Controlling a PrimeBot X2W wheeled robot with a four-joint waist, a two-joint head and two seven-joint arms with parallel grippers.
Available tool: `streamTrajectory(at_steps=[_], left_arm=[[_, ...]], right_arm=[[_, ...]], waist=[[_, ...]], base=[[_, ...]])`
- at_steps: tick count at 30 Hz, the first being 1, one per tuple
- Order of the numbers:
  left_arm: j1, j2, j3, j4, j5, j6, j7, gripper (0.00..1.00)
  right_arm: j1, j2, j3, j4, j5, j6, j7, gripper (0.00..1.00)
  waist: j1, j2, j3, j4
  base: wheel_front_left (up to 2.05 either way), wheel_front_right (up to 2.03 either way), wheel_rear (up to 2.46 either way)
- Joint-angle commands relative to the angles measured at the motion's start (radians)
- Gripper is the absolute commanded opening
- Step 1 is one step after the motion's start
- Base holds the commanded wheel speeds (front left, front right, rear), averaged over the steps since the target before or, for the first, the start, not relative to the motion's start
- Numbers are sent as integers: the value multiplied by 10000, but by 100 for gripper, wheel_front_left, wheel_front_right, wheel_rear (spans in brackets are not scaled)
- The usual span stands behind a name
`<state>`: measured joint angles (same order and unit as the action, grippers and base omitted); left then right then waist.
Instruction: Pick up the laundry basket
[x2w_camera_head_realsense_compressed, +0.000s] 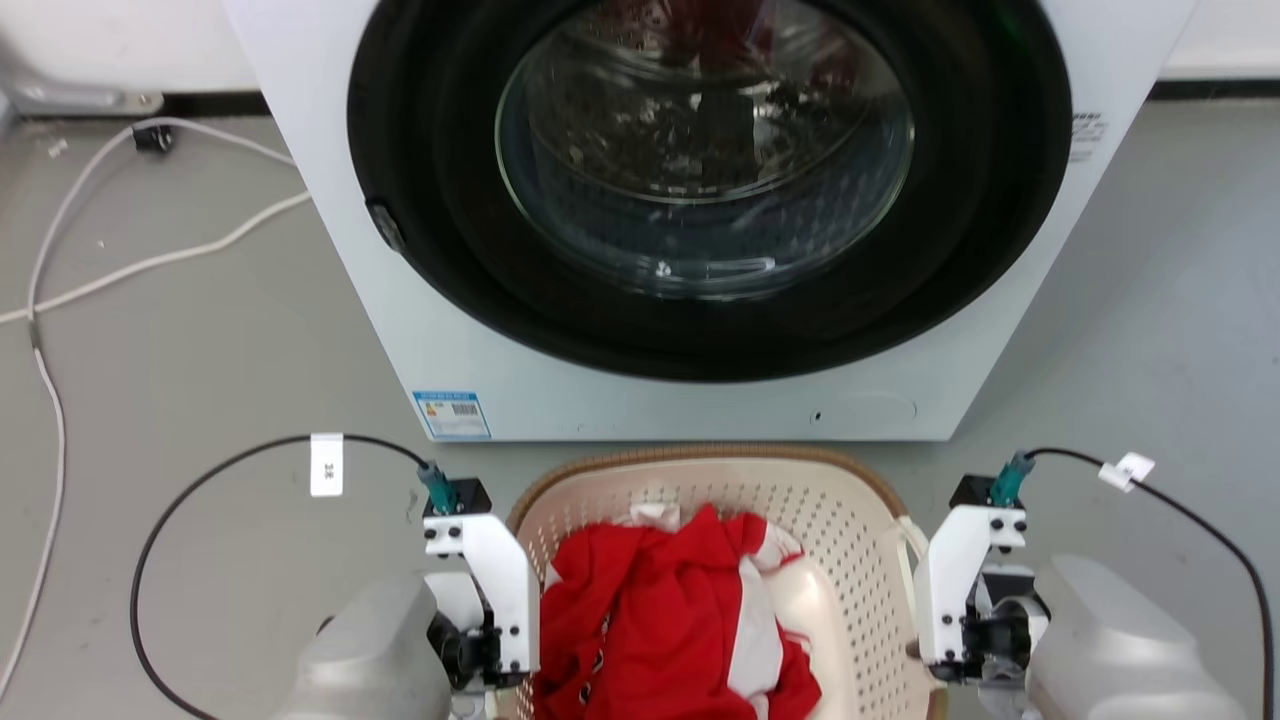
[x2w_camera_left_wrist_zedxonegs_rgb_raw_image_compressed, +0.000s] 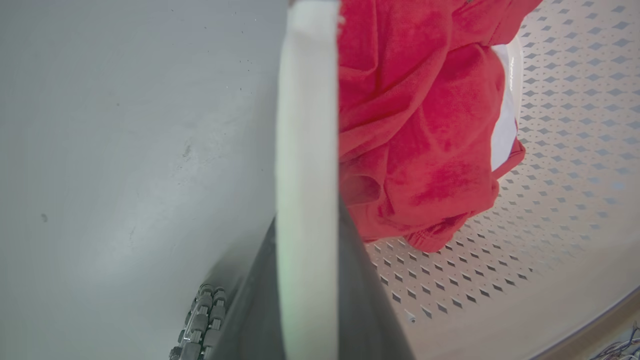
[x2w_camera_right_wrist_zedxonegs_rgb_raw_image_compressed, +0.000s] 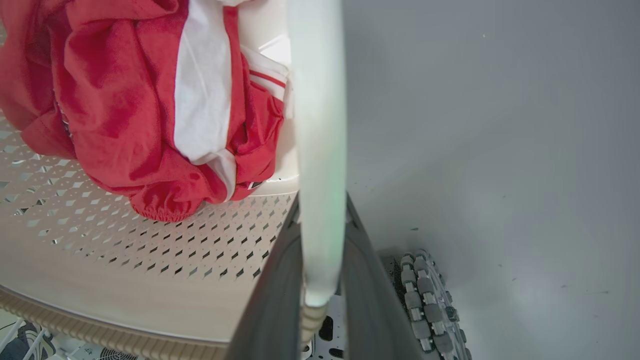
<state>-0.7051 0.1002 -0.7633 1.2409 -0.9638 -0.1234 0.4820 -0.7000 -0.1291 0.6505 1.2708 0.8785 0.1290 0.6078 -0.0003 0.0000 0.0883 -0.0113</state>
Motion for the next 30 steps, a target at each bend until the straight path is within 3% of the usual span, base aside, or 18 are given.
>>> streamTrajectory(at_steps=[1,15,30], left_arm=[[161,-236,-35,-82,-52,-131,34,0],[946,-381,-336,-98,-456,-133,-50,0],[1117,-362,-628,-233,-765,-135,-328,0]], right_arm=[[132,208,2,-32,61,32,45,0],[745,469,-200,119,82,41,684,0],[704,332,-494,133,-292,41,660,0]], waist=[[3,0,-241,2],[3,0,-1125,-94],[3,0,-1189,-200]], base=[[0,0,0],[0,0,0],[0,0,0]])
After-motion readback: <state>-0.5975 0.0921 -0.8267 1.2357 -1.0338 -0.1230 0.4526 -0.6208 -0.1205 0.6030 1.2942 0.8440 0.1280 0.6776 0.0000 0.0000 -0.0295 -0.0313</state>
